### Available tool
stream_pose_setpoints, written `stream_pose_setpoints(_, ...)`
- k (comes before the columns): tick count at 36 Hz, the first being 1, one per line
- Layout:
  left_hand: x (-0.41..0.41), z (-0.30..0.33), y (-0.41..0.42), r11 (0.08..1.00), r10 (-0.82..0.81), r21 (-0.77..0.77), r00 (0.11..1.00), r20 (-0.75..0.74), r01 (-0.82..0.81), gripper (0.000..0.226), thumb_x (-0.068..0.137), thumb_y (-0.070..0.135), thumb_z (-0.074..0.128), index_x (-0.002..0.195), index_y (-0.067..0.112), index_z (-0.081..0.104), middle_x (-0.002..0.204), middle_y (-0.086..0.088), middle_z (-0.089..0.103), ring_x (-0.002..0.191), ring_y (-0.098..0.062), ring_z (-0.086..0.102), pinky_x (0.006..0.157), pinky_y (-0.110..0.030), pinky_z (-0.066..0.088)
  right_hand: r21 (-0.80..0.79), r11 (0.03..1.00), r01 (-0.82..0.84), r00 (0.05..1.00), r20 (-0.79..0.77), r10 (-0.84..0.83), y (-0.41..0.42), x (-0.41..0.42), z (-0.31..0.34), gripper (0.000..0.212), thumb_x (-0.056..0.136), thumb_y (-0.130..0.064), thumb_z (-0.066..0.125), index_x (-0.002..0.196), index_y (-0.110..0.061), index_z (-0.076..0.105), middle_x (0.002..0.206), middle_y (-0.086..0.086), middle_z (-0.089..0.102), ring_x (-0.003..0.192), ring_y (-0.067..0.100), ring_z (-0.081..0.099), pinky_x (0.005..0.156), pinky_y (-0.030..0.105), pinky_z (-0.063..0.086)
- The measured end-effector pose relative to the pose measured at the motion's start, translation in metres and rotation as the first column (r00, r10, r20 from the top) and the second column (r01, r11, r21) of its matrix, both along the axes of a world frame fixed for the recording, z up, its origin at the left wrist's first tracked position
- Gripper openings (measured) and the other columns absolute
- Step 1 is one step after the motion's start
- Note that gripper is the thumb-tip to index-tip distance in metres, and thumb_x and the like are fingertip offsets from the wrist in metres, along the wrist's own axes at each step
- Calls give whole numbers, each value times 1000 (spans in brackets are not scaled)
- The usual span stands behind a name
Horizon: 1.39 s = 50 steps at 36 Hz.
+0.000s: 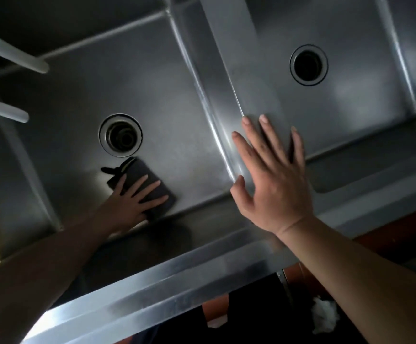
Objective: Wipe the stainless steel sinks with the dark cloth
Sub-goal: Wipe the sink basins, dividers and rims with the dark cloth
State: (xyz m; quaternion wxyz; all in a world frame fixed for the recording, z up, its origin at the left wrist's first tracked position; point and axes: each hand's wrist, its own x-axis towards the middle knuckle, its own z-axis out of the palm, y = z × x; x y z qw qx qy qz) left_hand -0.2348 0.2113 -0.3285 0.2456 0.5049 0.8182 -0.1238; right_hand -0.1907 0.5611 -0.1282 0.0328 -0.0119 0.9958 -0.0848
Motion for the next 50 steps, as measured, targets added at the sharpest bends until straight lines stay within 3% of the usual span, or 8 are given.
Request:
stream_pose_setpoints(5, -33, 4, 72, 968, -252, 9, 966, 63, 252, 74, 89, 48, 56, 152, 50, 19, 166, 1, 12, 152, -33, 13, 113, -71, 12, 27, 999, -21, 999, 48, 19, 1, 0, 1, 65, 84, -35, 49, 146, -15, 44, 163, 3, 22, 152, 24, 15, 116, 63, 13)
stream_pose_setpoints(8, -33, 19, 130, 935, -352, 82, 930, 108, 344, 68, 91, 38, 43, 153, 50, 17, 167, 1, 6, 153, -35, 5, 113, -72, 8, 40, 999, -33, 997, 69, 30, 1, 0, 2, 64, 86, -37, 47, 146, -16, 43, 163, 4, 21, 152, 26, 14, 116, 63, 13)
stream_pose_setpoints(13, -24, 29, 171, 966, -257, 17, 955, 148, 258, 72, 96, 36, 48, 154, 47, 7, 166, 4, -12, 152, -31, -13, 115, -70, -2, 87, 996, -38, 993, 112, 28, 0, -2, 3, 64, 87, -40, 43, 147, -17, 42, 165, 3, 16, 152, 26, 10, 116, 63, 13)
stream_pose_setpoints(28, -12, 13, 152, 990, -140, 26, 984, 113, 138, 72, 95, 54, 47, 151, 54, 3, 166, 9, -12, 154, -25, -8, 118, -65, 2, 182, 975, -130, 982, 158, 102, 1, 2, 5, 62, 87, -37, 44, 148, -24, 41, 165, 11, 11, 152, 34, 5, 113, 68, 12)
stream_pose_setpoints(34, -11, 23, 80, 970, 178, -189, 977, 120, -154, 65, 102, 55, 25, 147, 52, -21, 163, 7, -24, 152, -26, -17, 119, -63, -1, 167, 978, -123, 988, 113, 104, 1, 3, 4, 59, 87, -32, 44, 145, -22, 45, 164, 14, 13, 151, 36, 7, 112, 69, 13)
stream_pose_setpoints(41, -21, 59, 71, 758, 653, -312, 669, 357, -573, 63, 98, 65, 30, 153, 51, 5, 167, 6, -10, 153, -30, -8, 120, -60, 10, 171, 976, -133, 980, 171, 104, -2, 2, 5, 58, 84, -31, 43, 141, -23, 50, 164, 16, 10, 151, 39, 6, 111, 70, 12)
stream_pose_setpoints(45, -23, 118, 87, 480, 829, -149, 391, 399, -865, 58, 99, 60, 38, 153, 50, 18, 167, 8, 3, 153, -22, -1, 122, -52, 9, 180, 970, -163, 958, 264, 112, -3, 1, 13, 62, 85, -31, 47, 146, -24, 43, 164, 18, 4, 149, 44, 0, 110, 74, 8)
stream_pose_setpoints(50, 6, 184, 50, 223, 924, 41, 225, 310, -974, 64, 97, 55, 46, 153, 48, 18, 167, 4, 8, 153, -25, 3, 122, -49, 5, -190, 909, -372, 850, 324, 416, -60, 12, 29, 59, 78, -21, 58, 138, -23, 55, 156, 7, 38, 148, 30, 23, 116, 62, 12)
